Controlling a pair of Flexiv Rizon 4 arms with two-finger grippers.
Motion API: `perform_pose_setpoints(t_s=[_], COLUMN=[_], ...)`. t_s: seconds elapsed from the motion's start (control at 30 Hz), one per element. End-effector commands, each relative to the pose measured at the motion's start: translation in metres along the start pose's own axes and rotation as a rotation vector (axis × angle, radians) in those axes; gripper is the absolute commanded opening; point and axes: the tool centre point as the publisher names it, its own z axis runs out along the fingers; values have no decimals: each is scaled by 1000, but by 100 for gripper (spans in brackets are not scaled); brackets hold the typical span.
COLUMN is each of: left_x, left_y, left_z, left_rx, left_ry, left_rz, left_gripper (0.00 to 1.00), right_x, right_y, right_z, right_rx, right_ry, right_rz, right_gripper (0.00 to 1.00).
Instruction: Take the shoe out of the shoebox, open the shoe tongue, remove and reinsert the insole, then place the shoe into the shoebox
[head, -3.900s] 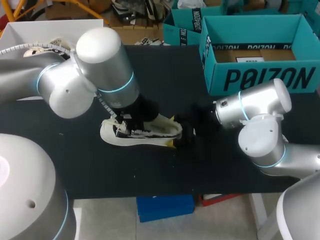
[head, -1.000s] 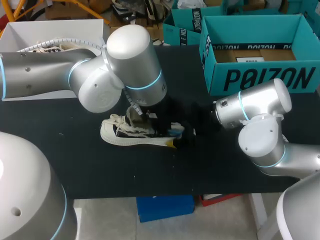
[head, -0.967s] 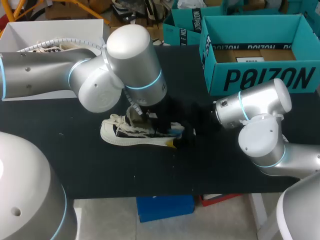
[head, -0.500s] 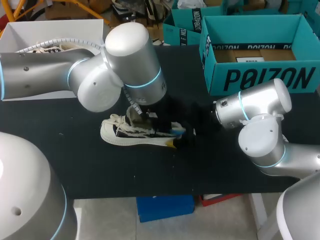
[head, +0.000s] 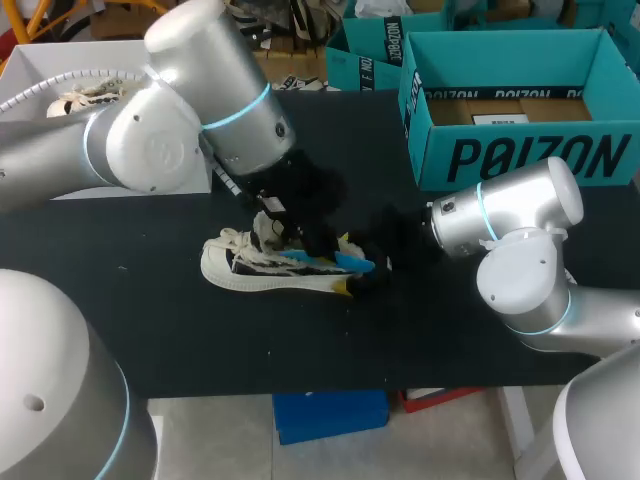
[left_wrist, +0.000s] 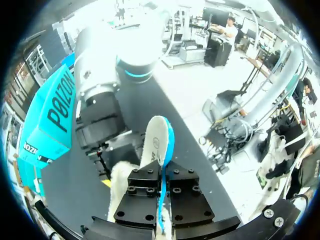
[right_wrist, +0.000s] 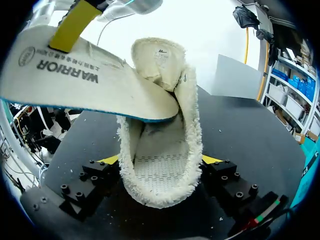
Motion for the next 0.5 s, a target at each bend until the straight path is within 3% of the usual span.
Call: perform_pose_setpoints(t_s=[0.03,0.27,0.5], left_x=[13,25,32], left_y=[-12,-48,-65], left_z=[-37,-69,-89], left_rx=[115,246,426], left_ry=[12,17,27], left_rz=[44,52,6], left_gripper=[0,0,0], right_x=[0,0,0], right_y=[-4,-4,-4], right_z=[3,3,3], right_rx=[1,1,1], right_ry=[-1,-1,-1], right_rz=[1,1,1], right_gripper=[0,0,0])
